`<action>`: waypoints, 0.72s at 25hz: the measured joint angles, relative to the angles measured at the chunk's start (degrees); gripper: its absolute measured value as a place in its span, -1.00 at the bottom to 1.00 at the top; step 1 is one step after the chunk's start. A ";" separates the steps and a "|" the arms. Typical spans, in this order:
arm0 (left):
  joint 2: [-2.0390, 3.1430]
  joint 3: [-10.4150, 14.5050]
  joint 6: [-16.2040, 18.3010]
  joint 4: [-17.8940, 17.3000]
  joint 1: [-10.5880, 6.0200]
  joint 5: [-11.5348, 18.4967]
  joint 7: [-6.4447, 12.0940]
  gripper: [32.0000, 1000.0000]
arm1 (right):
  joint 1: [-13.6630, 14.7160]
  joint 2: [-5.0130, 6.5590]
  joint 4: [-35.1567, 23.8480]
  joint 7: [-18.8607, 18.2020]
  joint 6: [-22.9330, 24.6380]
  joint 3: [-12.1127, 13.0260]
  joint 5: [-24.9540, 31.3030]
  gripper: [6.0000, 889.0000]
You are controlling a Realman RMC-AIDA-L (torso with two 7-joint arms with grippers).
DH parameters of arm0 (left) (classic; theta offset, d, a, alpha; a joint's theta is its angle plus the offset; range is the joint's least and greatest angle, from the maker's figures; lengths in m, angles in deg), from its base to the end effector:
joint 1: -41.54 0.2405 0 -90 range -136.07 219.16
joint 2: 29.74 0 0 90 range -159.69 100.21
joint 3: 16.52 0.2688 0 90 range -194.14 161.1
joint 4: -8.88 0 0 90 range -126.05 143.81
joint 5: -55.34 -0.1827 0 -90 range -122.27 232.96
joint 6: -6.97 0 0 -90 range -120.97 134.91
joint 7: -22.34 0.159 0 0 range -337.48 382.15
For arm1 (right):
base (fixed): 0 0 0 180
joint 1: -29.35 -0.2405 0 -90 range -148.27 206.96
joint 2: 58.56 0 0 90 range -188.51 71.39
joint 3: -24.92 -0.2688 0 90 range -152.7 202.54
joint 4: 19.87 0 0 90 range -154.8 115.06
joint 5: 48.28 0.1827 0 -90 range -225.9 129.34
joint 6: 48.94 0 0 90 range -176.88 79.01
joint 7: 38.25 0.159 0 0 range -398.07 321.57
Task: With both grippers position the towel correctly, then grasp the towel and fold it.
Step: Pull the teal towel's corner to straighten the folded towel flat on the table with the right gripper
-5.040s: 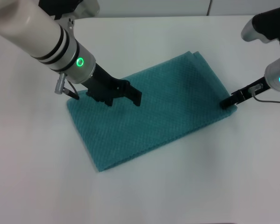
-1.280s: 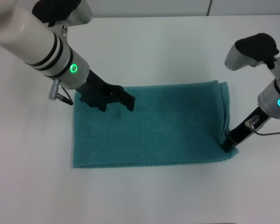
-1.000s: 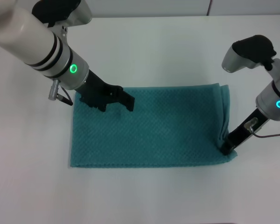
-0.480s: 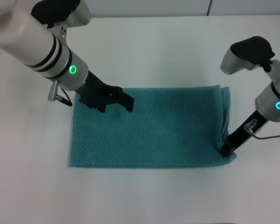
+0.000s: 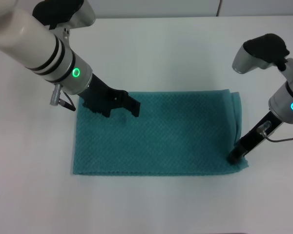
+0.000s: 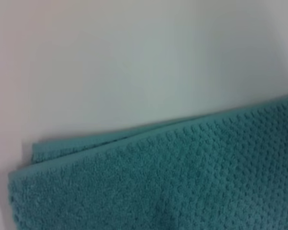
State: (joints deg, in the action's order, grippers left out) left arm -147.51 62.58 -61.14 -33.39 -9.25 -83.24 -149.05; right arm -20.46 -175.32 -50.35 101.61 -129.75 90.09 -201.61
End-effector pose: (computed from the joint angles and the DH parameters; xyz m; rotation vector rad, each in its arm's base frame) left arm -0.1926 0.3909 -0.0741 -2.2606 -1.6156 0.2391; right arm 0.2668 0.3401 -0.0561 -2.5773 1.3914 -0.7253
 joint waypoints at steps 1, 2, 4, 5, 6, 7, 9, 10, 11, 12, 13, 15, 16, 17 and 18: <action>0.00 0.00 0.00 0.00 0.03 -0.01 0.00 0.74 | 0.10 -0.05 -0.47 -0.04 -0.31 0.02 -0.06 -0.59; 0.00 0.00 0.00 0.00 0.04 -0.01 0.00 0.74 | 0.17 -0.10 -0.89 -0.15 -0.59 0.04 -0.08 -0.52; 0.00 0.00 0.00 0.00 0.10 -0.04 0.00 0.74 | 0.23 -0.14 -1.43 -0.50 -1.13 0.04 -0.07 -0.37; 0.00 0.00 0.00 0.00 0.10 -0.06 0.00 0.74 | 0.26 -0.17 -1.60 -0.65 -1.38 0.04 -0.05 -0.30; 0.00 0.00 0.00 0.00 0.10 -0.08 0.00 0.74 | 0.26 -0.18 -1.61 -0.76 -1.51 0.04 -0.05 -0.19; 0.00 0.00 0.00 0.00 0.10 -0.10 0.00 0.74 | 0.26 -0.18 -1.62 -0.80 -1.59 0.04 -0.04 -0.09; 0.00 0.00 0.00 0.00 0.10 -0.11 0.00 0.74 | 0.26 -0.14 -1.64 -0.86 -1.64 0.05 -0.08 0.13; 0.00 0.00 0.00 0.00 0.11 -0.11 0.00 0.74 | 0.26 -0.12 -1.64 -0.95 -1.68 0.05 -0.11 0.23; 0.00 0.00 0.00 0.00 0.13 -0.11 0.00 0.74 | 0.26 -0.10 -1.65 -1.07 -1.72 0.04 -0.12 0.34; 0.00 0.00 0.00 0.00 0.15 -0.11 0.00 0.74 | 0.25 -0.10 -1.67 -1.26 -1.88 0.05 -0.12 0.44; 0.00 0.00 0.00 0.00 0.15 -0.11 0.00 0.74 | 0.23 -0.10 -1.75 -1.47 -2.10 0.05 -0.12 0.54; 0.00 0.00 -0.01 0.00 0.18 -0.11 0.00 0.74 | 0.20 -0.13 -2.21 -1.63 -2.59 0.05 -0.12 0.74; 0.00 0.00 0.00 0.00 0.18 -0.11 0.00 0.74 | 0.22 -0.17 -2.64 -1.63 -2.83 0.05 -0.14 0.77; 0.00 0.00 0.00 0.00 0.18 -0.11 0.00 0.74 | 0.27 -0.22 -2.98 -1.60 -2.99 0.04 -0.19 0.79; 0.00 0.00 0.00 0.00 0.18 -0.11 0.00 0.74 | 0.33 -0.26 -3.19 -1.55 -3.10 0.05 -0.21 0.82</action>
State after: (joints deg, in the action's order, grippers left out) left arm -147.51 62.58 -61.15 -33.39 -9.08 -83.35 -149.05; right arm -20.14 -175.58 -53.54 100.07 -132.86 90.14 -201.82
